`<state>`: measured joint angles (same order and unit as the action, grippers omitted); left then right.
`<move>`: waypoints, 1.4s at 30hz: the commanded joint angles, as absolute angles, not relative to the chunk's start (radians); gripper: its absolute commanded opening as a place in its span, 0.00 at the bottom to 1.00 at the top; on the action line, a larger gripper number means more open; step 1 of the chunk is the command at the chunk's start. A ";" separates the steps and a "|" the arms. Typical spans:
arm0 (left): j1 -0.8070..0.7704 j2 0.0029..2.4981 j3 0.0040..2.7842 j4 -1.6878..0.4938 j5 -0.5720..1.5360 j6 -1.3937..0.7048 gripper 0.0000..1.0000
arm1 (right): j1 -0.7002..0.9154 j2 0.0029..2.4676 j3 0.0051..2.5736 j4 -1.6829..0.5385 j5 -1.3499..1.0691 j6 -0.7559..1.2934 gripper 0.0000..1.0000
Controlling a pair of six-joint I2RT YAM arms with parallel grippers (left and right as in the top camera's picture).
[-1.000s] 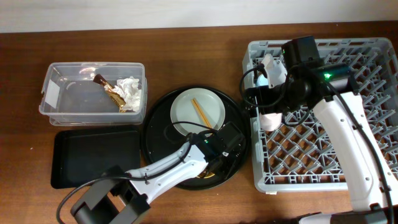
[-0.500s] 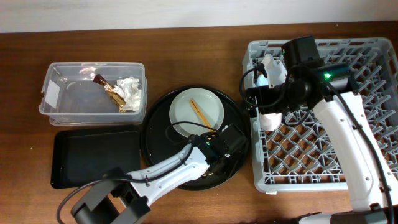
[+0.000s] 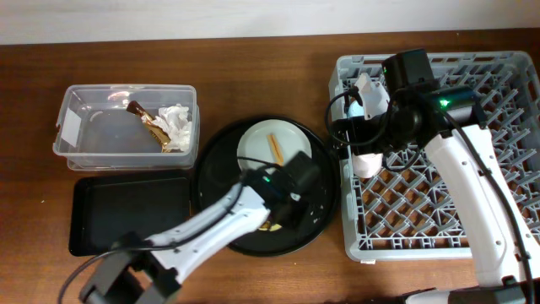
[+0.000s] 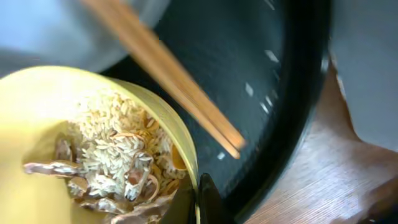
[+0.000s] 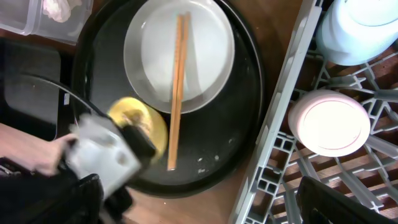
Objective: Sort waste into correct bins and load items into the dishwasher rack
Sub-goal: 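Carry the yellow bowl left over the small black tray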
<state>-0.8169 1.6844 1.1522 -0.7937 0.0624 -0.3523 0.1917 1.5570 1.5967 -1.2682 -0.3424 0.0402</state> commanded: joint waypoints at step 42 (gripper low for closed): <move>0.032 1.167 1.121 -1.074 0.030 -0.337 0.01 | 0.197 1.560 1.592 -1.268 -0.351 0.030 0.98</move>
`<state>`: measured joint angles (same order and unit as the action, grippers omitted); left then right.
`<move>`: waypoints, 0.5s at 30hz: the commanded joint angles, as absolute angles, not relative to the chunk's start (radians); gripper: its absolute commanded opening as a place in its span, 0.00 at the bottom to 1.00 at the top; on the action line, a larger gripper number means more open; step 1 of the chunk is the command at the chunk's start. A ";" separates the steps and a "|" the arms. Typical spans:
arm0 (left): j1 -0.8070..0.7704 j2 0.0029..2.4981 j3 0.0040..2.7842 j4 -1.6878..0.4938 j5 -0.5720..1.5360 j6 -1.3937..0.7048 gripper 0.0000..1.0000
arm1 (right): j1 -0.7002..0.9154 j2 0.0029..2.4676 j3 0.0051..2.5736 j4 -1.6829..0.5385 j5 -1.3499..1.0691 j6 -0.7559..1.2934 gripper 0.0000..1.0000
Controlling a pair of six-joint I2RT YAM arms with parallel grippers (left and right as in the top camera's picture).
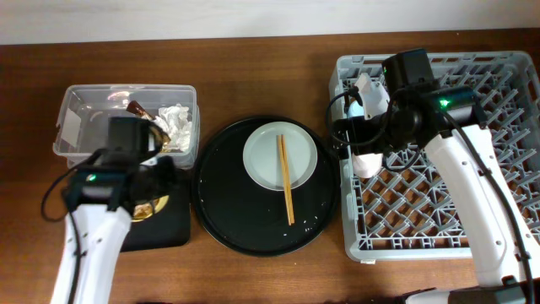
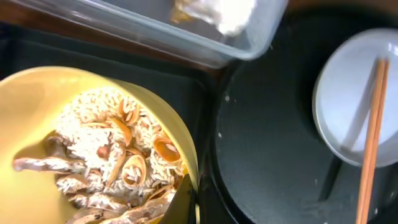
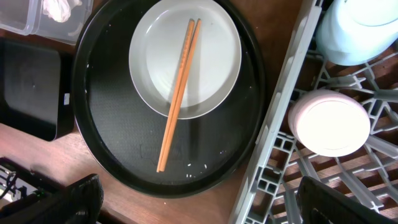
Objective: Sort waste into correct bins and load items into the dishwasher rack
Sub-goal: 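Carry the yellow bowl left over the small black tray, then tip the yellow bowl to dump food scraps onto the black tray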
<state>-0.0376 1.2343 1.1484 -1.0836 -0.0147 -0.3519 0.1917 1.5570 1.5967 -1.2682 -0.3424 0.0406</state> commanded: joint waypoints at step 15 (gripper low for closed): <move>0.612 1.119 0.891 -0.970 0.822 0.081 0.00 | 0.197 1.560 1.592 -1.268 -0.351 0.030 0.98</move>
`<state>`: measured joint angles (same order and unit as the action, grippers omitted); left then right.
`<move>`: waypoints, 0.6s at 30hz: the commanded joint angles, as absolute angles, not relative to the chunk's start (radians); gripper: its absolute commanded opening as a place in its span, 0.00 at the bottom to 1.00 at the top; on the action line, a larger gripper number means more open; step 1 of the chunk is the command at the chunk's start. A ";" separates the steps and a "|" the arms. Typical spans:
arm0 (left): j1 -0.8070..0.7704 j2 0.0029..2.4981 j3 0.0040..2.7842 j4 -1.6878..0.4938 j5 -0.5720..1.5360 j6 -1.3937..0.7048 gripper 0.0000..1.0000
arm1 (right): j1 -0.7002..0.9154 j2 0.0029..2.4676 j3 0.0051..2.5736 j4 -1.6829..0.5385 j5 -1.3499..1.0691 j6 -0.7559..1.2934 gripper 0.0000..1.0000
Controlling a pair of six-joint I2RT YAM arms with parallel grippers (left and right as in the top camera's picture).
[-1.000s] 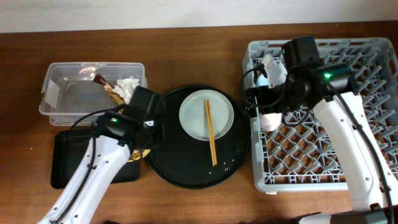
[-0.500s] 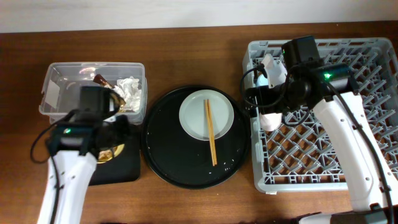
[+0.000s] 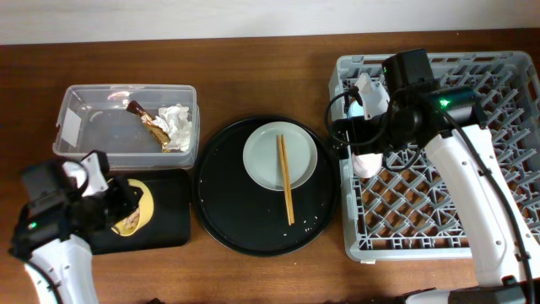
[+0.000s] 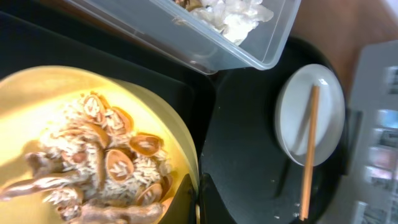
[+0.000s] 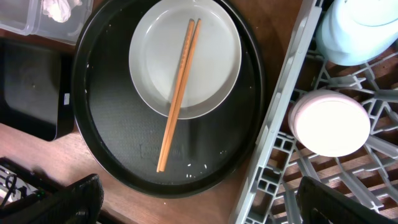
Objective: Sort waste into correct bins and load items into the dishwasher rack
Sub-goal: 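Tip the yellow bowl to dump food scraps onto the black tray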
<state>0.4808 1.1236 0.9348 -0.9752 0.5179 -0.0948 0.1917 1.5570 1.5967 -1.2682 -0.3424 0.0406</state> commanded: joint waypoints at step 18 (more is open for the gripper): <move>1.007 1.411 0.752 -0.865 1.375 0.290 0.00 | 0.197 1.560 1.592 -1.268 -0.351 0.030 0.98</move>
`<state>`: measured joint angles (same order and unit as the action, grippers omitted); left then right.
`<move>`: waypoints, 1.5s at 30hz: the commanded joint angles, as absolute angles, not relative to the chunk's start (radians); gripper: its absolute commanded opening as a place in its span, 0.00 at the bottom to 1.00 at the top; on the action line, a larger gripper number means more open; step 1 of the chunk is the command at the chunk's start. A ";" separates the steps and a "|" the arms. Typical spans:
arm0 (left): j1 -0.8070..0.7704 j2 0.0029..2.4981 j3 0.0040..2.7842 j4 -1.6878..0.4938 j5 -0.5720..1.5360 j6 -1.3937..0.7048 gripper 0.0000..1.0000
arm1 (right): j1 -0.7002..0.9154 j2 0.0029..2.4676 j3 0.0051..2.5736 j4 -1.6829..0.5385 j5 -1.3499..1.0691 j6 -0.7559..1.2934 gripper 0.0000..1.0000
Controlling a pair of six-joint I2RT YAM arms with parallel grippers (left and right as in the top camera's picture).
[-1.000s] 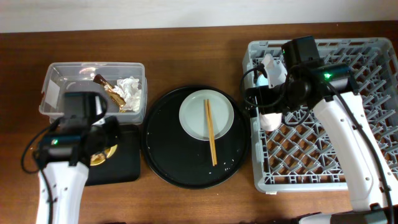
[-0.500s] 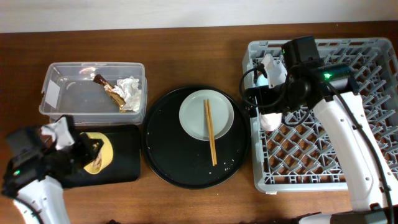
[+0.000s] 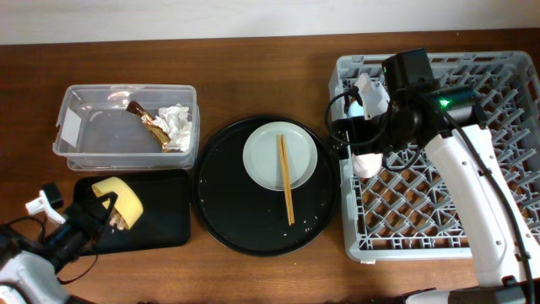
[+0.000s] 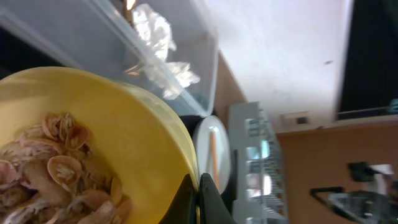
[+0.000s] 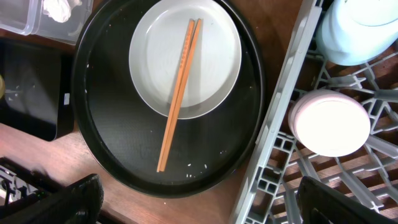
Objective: Sort waste into correct bins and load items into the dishwasher rack
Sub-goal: 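Tip the yellow bowl to dump food scraps onto the black tray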
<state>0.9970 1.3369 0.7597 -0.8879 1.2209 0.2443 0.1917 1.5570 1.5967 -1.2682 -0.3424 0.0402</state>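
A yellow bowl (image 3: 118, 201) of rice and food scraps (image 4: 43, 168) hangs tilted on its side over the black rectangular tray (image 3: 160, 211) at the front left. My left gripper (image 4: 199, 190) is shut on its rim (image 4: 180, 143). A white plate (image 3: 266, 152) with a pair of chopsticks (image 3: 285, 177) across it lies on the round black tray (image 3: 228, 211). My right gripper (image 5: 199, 208) is open, high over the gap between that tray and the grey dishwasher rack (image 3: 439, 211).
The clear bin (image 3: 101, 131) at the back left holds a wrapper and crumpled tissue. A pink cup (image 5: 328, 121) stands upside down in the rack, next to a pale blue dish (image 5: 360, 25). Rice grains dot the round tray.
The left arm has drawn back to the table's front left corner. The yellow bowl, then open side up over the black tray, is now tipped on its side. The right arm has not moved.
My left gripper first held the yellow bowl on the round tray, beside the plate. Then it held the bowl over the black rectangular tray's right part, then farther left. Now the bowl is tipped there. The chopsticks shifted slightly early on.
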 commanded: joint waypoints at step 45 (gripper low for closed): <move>1.012 1.588 0.752 -0.956 1.518 0.278 0.00 | 0.197 1.560 1.592 -1.268 -0.351 0.030 0.98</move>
<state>1.0096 1.5829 0.7525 -0.9470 1.5177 0.2836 0.1917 1.5570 1.5967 -1.2682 -0.3424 0.0410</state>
